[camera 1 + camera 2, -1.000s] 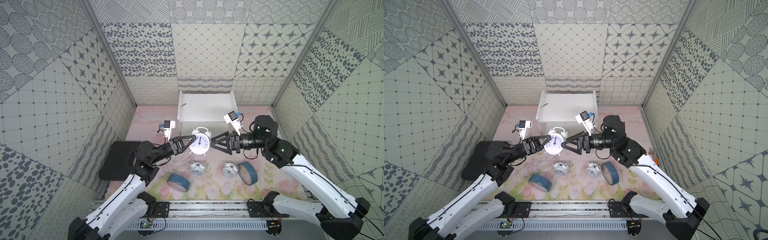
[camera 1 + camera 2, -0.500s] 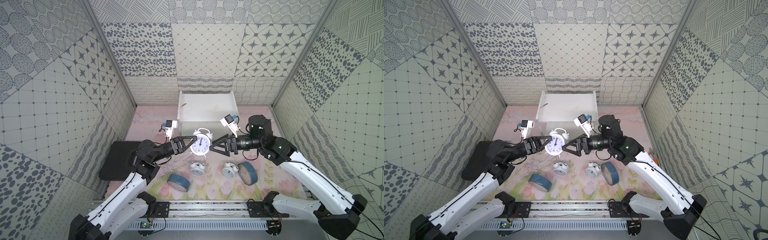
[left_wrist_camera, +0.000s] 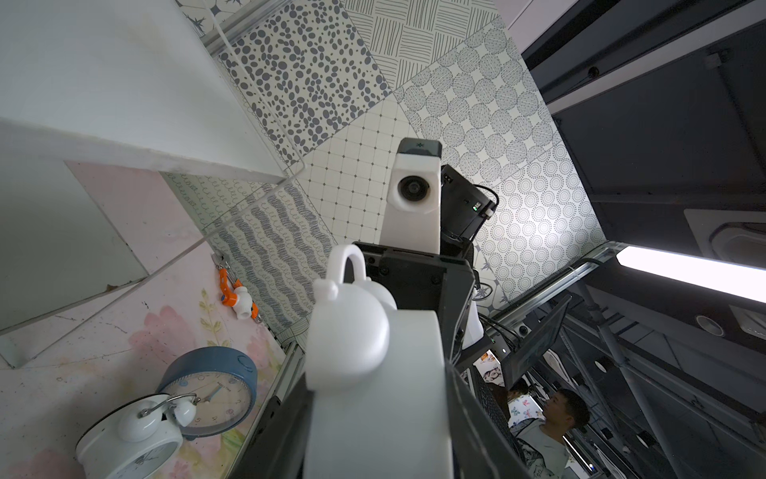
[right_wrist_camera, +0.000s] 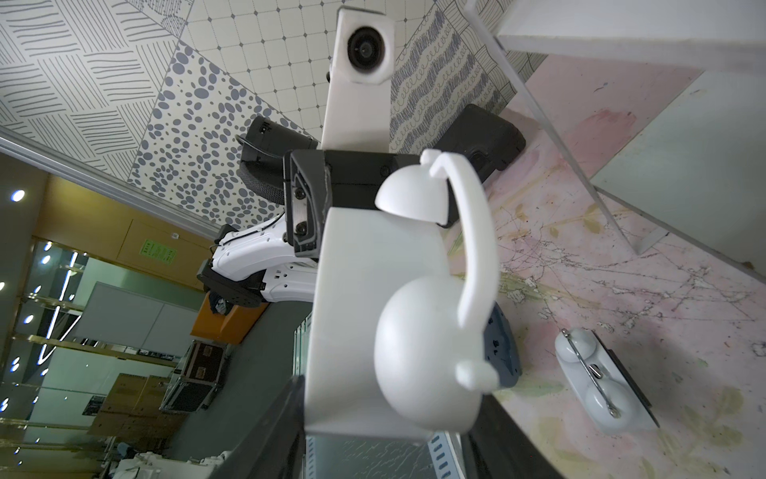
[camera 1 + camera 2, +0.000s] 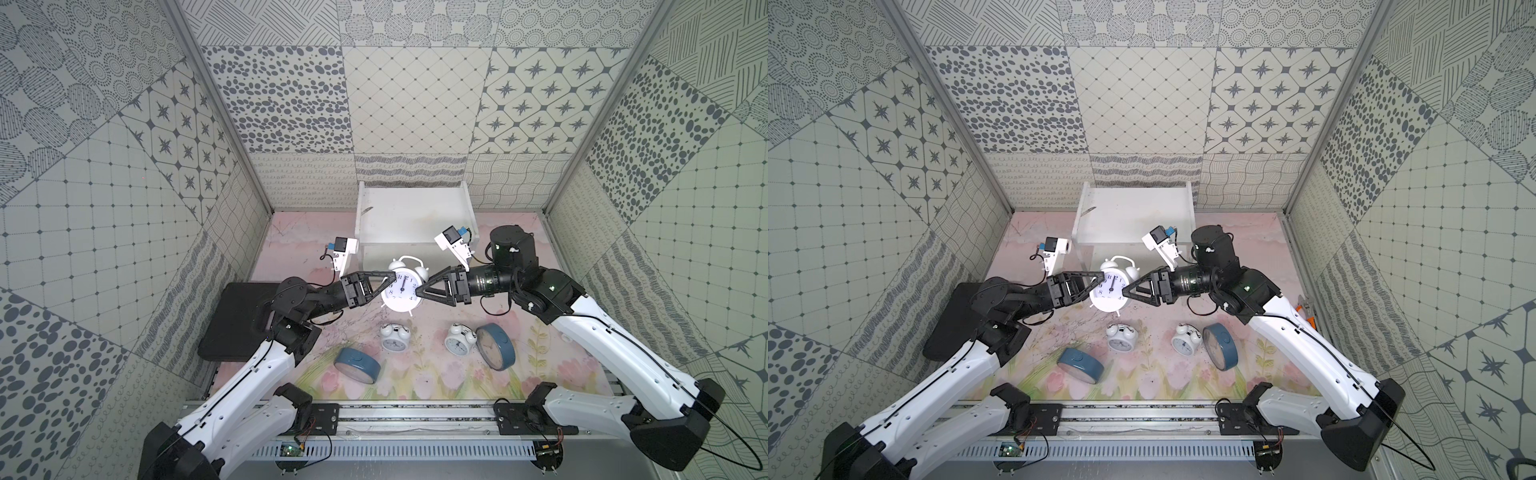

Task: Place the alarm clocks on the shelf by style
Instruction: Place the alarm on the shelf.

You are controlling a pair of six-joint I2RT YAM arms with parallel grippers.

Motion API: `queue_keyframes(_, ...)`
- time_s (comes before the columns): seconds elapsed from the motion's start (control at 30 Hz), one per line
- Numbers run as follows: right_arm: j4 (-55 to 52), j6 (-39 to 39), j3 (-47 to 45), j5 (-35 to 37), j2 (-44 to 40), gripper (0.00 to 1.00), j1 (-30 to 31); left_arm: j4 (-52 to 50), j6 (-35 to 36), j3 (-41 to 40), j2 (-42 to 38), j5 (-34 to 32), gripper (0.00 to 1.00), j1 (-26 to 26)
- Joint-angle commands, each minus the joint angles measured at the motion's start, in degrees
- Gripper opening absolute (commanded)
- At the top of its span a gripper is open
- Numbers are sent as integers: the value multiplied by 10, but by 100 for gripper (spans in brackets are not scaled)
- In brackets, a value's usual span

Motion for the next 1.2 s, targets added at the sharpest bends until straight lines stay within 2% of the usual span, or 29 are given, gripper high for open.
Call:
queue_keyframes(0.0, 28, 1, 13, -6, 7, 55, 2, 80, -11, 10, 7, 33, 16, 2)
queue_keyframes(0.2, 30, 0, 17, -6, 9, 44, 3, 79, -9, 10, 14, 43, 19, 2)
queue_keyframes(0.3, 26, -6, 19, 1, 7, 39, 4, 76, -1, 8, 15, 41, 29, 2)
queue_keyframes(0.37, 15, -18, 25, 14, 6, 37, 6, 58, 10, 11, 14, 37, 47, 4)
queue_keyframes(0.47, -11, -43, 39, 38, 6, 35, 11, 3, 36, 24, 9, 15, 83, 7)
queue_keyframes(0.53, -37, -72, 57, 68, 6, 34, 16, -37, 53, 31, -4, -18, 92, 12)
queue_keyframes(0.6, -58, -104, 75, 108, 4, 33, 16, -104, 89, 43, -36, -79, 93, 18)
queue_keyframes(0.7, -81, -167, 125, 180, 14, 33, 15, -352, 166, 88, -109, -299, 98, 18)
queue_keyframes(0.77, -99, -209, 182, 209, 41, 33, 9, -500, 167, 115, -139, -441, 99, 19)
queue_keyframes(0.8, -106, -225, 211, 213, 57, 33, 5, -548, 165, 125, -142, -476, 99, 19)
queue_keyframes(0.87, -126, -266, 278, 214, 99, 34, 3, -612, 172, 139, -134, -490, 96, 19)
queue_keyframes(1.0, -192, -355, 438, 212, 213, 33, 4, -651, 186, 144, -105, -442, 84, 19)
queue_keyframes(1.17, -241, -432, 606, 234, 336, 33, 4, -656, 211, 134, -111, -416, 82, 19)
